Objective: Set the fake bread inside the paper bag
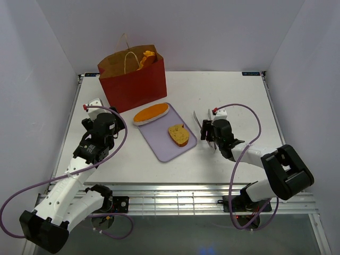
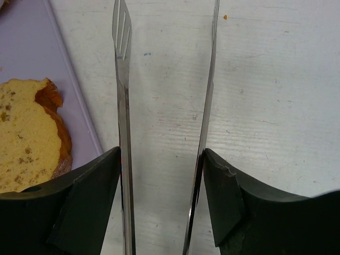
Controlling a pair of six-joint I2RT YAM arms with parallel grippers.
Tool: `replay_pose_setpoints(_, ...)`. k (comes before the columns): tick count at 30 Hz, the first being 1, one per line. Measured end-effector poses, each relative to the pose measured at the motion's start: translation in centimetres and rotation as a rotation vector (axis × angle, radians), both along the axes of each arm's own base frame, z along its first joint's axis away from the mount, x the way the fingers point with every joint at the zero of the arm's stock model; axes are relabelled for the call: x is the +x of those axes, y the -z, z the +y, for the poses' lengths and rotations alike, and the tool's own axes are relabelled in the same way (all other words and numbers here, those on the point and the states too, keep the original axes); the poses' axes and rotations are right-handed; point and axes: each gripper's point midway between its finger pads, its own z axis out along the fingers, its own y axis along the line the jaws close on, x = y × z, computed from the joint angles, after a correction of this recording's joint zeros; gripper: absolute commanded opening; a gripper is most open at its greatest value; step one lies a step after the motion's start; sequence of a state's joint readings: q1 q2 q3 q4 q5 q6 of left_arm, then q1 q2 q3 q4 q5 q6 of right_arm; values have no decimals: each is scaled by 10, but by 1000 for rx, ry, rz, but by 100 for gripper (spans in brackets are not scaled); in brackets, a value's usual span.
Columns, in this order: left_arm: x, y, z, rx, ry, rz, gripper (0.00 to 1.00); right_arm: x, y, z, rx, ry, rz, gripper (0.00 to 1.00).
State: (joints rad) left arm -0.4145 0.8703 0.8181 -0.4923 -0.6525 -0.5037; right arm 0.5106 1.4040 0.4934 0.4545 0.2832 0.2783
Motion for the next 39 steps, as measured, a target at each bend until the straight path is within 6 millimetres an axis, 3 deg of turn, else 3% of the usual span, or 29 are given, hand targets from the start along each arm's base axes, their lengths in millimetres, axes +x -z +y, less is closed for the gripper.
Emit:
replay_pose_setpoints(10,-1,-2,-2,-7,12,-5,98,1,18,1,-22,0,47,72)
replay_pose_setpoints(30,-2,-7,-1,-16,13,-26,98,9,13,7,-19,-3,57,80)
replay_pose_setpoints(35,-2,-9,-1,-19,13,-32,98,11,8,9,-18,-6,62,81)
replay_pose_setpoints(39,-2,-9,-1,-19,13,-32,98,16,-13,12,-14,-12,48,92)
